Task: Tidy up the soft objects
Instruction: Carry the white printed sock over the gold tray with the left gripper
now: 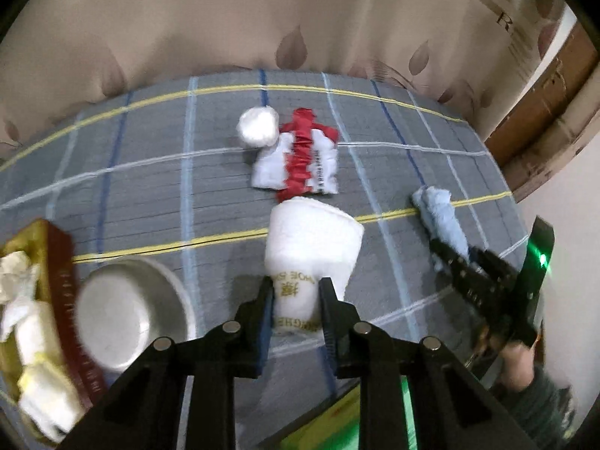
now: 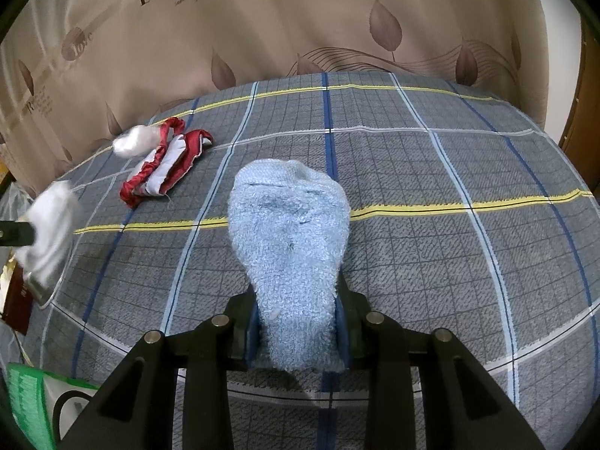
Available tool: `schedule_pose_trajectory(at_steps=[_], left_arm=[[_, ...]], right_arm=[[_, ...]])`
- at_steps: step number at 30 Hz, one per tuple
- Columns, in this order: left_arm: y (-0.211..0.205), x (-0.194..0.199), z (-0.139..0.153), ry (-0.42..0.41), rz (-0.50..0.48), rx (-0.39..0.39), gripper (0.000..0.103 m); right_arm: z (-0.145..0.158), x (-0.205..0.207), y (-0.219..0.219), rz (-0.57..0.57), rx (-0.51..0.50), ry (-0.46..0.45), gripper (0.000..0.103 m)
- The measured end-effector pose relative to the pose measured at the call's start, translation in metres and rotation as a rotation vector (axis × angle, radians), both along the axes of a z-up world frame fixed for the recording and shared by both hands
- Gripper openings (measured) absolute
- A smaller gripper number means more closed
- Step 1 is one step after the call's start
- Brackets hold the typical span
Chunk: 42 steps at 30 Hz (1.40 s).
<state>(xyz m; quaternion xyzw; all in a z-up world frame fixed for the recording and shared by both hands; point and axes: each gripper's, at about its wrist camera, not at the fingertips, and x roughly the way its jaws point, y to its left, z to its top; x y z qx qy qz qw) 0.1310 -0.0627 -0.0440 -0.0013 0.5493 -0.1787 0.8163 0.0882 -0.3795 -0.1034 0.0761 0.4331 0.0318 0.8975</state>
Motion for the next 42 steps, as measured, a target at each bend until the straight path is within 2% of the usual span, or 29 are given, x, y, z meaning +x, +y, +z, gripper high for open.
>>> schedule_pose_trajectory(at_steps=[14,19,26,32,36,42], left_arm=[[0.043,-0.051,0.030,-0.073,-0.072,0.054,0.023],[0.062,-0.060,0.044,-0.102,-0.056,0.076,0.023],[0.114,-0.066,0.067,-0.149,0.029,0.139,0.023],[0.175,-0.071,0.079,-0.169,0.135,0.233,0.023],[0.215,-0.072,0.077,-0.166,0.214,0.263,0.023],[0.266,-0.066,0.051,-0.118,0.327,0.282,0.023]], right_arm=[[0.000,0.000,0.008,0.008,-0.050,0.004,0.033],[-0.001,0.000,0.009,0.008,-0.062,0.005,0.033],[0.000,0.000,0.009,0.009,-0.068,0.005,0.033],[-0.001,0.000,0.009,0.008,-0.069,0.005,0.033],[-0.001,0.000,0.009,0.008,-0.069,0.005,0.033],[-0.001,0.000,0.010,0.008,-0.069,0.005,0.034]])
